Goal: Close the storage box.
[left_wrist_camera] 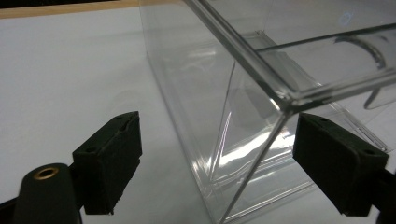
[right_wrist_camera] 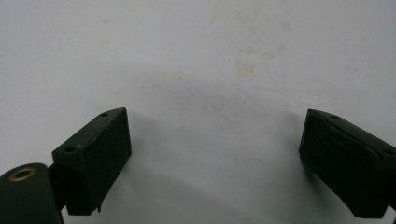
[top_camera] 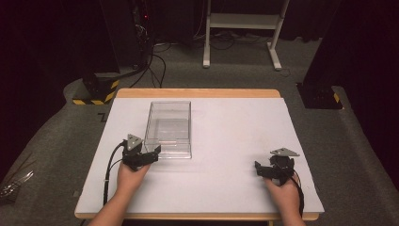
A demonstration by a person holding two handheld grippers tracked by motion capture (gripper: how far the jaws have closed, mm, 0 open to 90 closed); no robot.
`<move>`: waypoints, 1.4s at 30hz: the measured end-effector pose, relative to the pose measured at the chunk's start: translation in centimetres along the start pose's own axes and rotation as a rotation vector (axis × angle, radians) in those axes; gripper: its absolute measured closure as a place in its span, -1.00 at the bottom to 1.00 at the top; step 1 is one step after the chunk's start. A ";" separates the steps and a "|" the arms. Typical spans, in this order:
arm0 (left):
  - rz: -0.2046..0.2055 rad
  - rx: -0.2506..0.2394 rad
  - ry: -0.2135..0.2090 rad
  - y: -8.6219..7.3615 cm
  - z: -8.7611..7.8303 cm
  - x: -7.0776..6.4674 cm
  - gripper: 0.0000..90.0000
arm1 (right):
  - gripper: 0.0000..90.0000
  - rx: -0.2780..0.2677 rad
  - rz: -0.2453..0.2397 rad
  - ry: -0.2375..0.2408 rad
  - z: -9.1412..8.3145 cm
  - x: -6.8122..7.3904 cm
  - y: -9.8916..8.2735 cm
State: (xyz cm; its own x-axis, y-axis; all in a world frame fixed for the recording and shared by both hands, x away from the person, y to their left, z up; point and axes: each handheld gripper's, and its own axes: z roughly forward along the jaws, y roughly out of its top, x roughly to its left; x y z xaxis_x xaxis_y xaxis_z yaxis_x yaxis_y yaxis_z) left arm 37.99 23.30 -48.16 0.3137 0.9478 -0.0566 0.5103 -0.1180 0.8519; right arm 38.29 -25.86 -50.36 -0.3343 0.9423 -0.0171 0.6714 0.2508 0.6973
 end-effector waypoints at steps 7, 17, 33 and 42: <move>0.019 0.020 -0.025 -0.1 -0.4 -0.1 -0.67 | -0.80 0.000 0.000 0.000 0.0 0.0 0.0; 0.014 0.023 -0.065 -0.6 -1.6 -0.1 -0.67 | -0.80 0.000 0.000 0.000 0.0 0.0 0.0; 0.007 0.034 -0.080 -2.5 -4.7 2.3 -0.59 | -0.80 -0.002 0.000 0.000 0.0 0.0 0.0; 0.015 0.067 -0.036 -4.4 -6.8 4.7 -0.58 | -0.80 -0.004 -0.002 -0.001 0.0 0.0 0.0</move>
State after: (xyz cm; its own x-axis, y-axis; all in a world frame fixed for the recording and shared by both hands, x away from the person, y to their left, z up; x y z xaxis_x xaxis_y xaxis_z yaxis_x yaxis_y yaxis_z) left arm 31.75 30.24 -48.65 0.3497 0.9347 -0.0633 0.5571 -0.1532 0.8162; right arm 38.30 -25.87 -50.38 -0.3352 0.9420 -0.0195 0.6683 0.2523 0.6998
